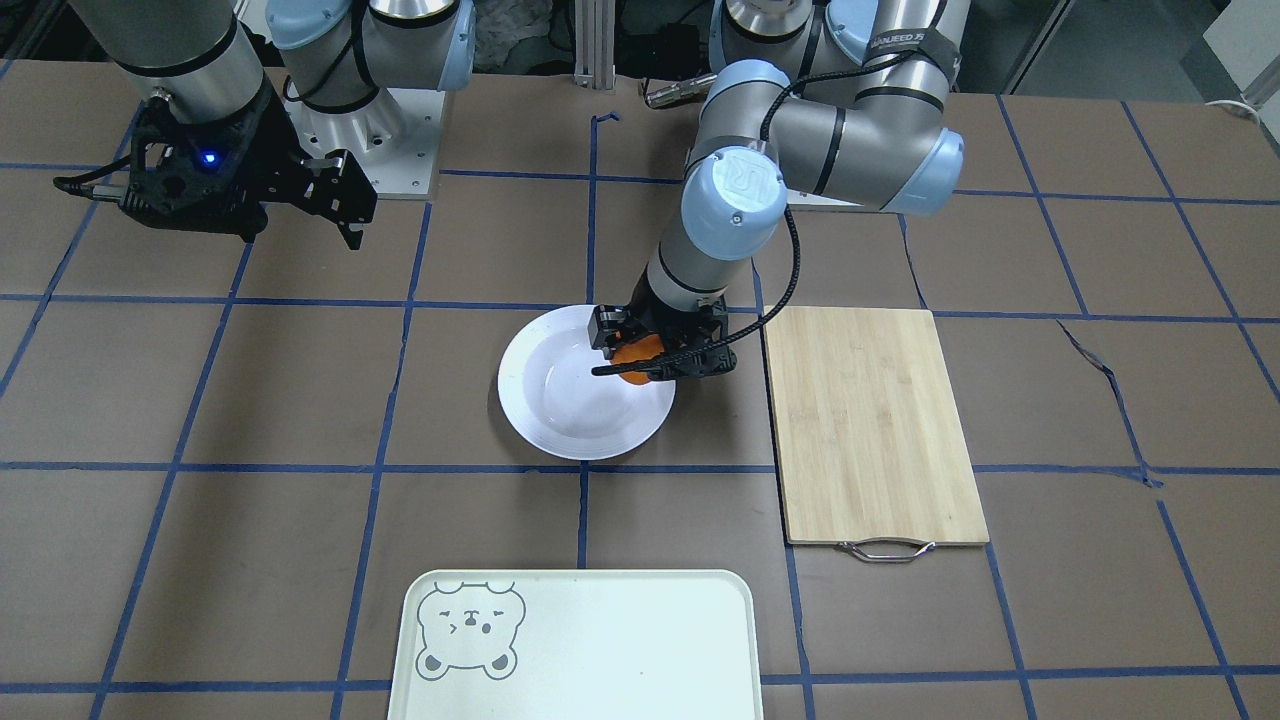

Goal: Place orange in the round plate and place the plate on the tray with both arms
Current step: 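Carry the orange with the left gripper and release it into the white bowl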

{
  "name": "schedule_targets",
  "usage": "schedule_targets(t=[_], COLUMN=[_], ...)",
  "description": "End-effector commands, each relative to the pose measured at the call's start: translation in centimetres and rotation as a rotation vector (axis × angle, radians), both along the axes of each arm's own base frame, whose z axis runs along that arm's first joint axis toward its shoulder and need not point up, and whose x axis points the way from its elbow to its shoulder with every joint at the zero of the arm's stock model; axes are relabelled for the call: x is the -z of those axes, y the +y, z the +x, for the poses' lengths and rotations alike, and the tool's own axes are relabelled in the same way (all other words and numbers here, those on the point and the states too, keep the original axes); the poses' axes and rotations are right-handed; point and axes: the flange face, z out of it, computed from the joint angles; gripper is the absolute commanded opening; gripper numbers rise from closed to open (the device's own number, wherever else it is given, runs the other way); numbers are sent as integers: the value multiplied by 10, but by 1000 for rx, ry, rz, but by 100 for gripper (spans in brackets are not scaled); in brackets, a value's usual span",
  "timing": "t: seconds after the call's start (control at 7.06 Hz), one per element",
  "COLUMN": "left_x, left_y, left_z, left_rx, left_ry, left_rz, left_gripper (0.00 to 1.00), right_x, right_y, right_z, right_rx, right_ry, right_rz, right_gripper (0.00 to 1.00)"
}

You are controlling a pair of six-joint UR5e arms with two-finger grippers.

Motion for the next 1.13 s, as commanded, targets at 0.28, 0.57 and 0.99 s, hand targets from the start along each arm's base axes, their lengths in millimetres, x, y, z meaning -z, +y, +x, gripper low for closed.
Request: schedule_targets(t=[0.28,0.57,0.99], left_x=[28,-5,-87], left_y=[-1,-7,-29], left_z=[-23,-14,48], left_rx=[32,18,41], left_ry=[70,82,41], left_rz=[-21,-91,-230], left_gripper=[100,100,100], right_x=[4,8,46], right_y=[-7,-12,-38], right_z=[-8,-8,-29], right_rx=[15,38,73], right_ry=[9,-5,-7], right_rz=[-5,-15,12], right_gripper=[100,100,100])
